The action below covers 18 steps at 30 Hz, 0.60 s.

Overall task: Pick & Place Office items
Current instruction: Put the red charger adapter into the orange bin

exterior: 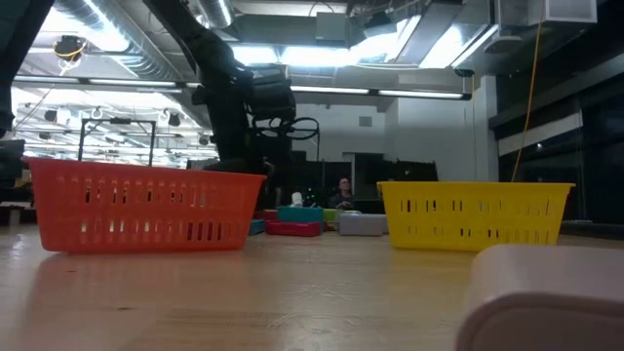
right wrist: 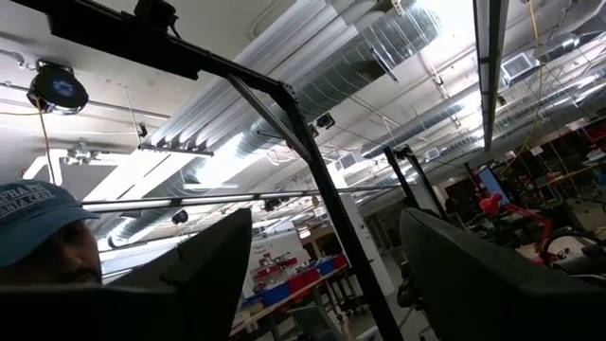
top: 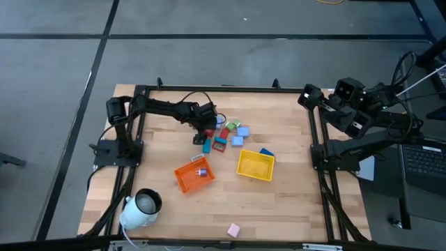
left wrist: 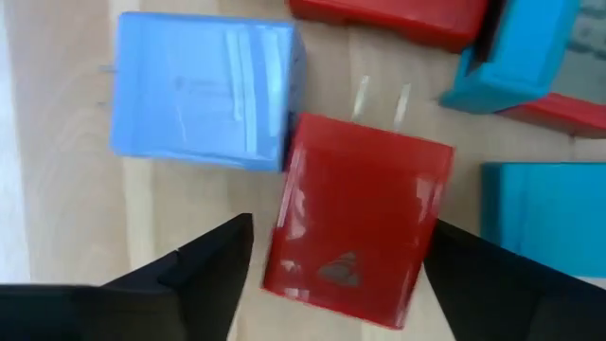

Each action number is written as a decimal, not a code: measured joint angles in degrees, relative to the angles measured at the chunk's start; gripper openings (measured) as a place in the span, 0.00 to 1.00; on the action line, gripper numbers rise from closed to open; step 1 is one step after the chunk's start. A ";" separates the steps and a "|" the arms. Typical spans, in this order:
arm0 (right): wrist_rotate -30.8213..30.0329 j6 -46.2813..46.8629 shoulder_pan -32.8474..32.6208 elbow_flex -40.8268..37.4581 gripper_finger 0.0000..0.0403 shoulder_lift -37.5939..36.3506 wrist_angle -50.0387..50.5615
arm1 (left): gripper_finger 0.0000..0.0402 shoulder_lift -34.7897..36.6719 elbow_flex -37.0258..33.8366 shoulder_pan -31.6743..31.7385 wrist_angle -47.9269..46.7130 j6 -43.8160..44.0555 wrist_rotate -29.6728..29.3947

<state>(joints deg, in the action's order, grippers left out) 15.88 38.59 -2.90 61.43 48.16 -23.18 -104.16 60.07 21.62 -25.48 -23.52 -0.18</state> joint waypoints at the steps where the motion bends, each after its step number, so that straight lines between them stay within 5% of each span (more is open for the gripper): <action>1: 0.00 0.00 0.00 0.00 0.69 0.00 0.01 | 0.67 0.00 0.00 0.08 -0.02 0.23 -0.04; 5: 0.00 0.00 0.00 0.00 0.69 0.00 0.02 | 0.56 0.18 0.02 0.36 -1.08 0.46 1.82; 10: 0.00 0.05 0.00 0.00 0.69 0.00 0.02 | 0.55 1.50 -0.07 0.34 -2.31 2.35 2.90; 18: -0.39 1.22 0.00 -0.01 0.69 0.00 0.00 | 0.56 15.42 -0.06 -0.23 -8.13 9.42 6.19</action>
<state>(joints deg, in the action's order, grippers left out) 15.49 39.81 -2.90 61.42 48.16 -23.18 -88.75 60.02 21.39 -33.62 -14.10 6.01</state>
